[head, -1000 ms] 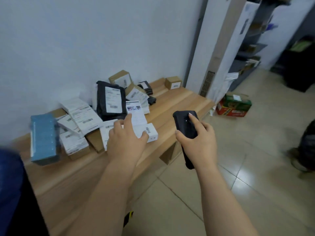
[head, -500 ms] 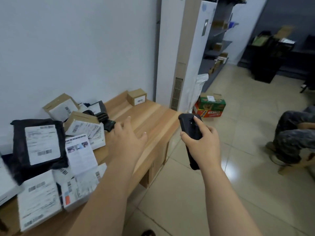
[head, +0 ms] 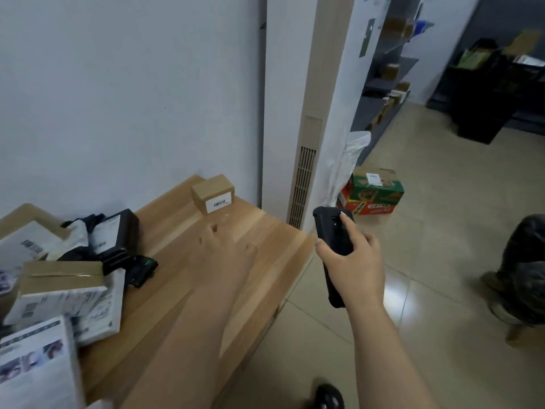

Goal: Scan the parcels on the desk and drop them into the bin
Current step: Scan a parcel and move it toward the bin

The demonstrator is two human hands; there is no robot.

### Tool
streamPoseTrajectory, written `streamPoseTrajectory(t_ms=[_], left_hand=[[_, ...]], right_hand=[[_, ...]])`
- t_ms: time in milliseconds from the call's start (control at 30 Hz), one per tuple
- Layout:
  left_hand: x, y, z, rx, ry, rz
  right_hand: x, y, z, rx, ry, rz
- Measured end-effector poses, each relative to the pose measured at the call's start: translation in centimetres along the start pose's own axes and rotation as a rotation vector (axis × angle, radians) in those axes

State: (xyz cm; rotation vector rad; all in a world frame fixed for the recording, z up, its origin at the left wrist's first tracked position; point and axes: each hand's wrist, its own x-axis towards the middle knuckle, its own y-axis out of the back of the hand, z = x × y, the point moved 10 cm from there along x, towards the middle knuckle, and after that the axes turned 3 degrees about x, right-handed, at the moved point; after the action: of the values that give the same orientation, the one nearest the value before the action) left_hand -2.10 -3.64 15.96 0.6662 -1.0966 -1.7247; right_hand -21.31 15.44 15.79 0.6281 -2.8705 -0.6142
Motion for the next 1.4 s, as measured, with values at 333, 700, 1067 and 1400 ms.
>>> streamPoseTrajectory(t_ms=[333,700,1067,1400], left_hand=[[11.5,-5.1,4.6,0.026,0.283,0.09],[21.9,-7.8,-1.4,0.136,0.48,0.1],[30.6,-12.8,-8.4,0.18,0.5,-0.007],[37.7,-17.4,-11.8,0.239,0.282,-0.138]], right_hand=[[19.9,-7.1,-2.5,-0.112,0.15,-0.265],[28.5,-22.0,-3.5,-0.18,0.204,-0.535],[31.9,-34.6,-0.2,-0.279,0.147,-0.662],[32.9,-41.9,3.4,-0.299,0.109,-0.763]])
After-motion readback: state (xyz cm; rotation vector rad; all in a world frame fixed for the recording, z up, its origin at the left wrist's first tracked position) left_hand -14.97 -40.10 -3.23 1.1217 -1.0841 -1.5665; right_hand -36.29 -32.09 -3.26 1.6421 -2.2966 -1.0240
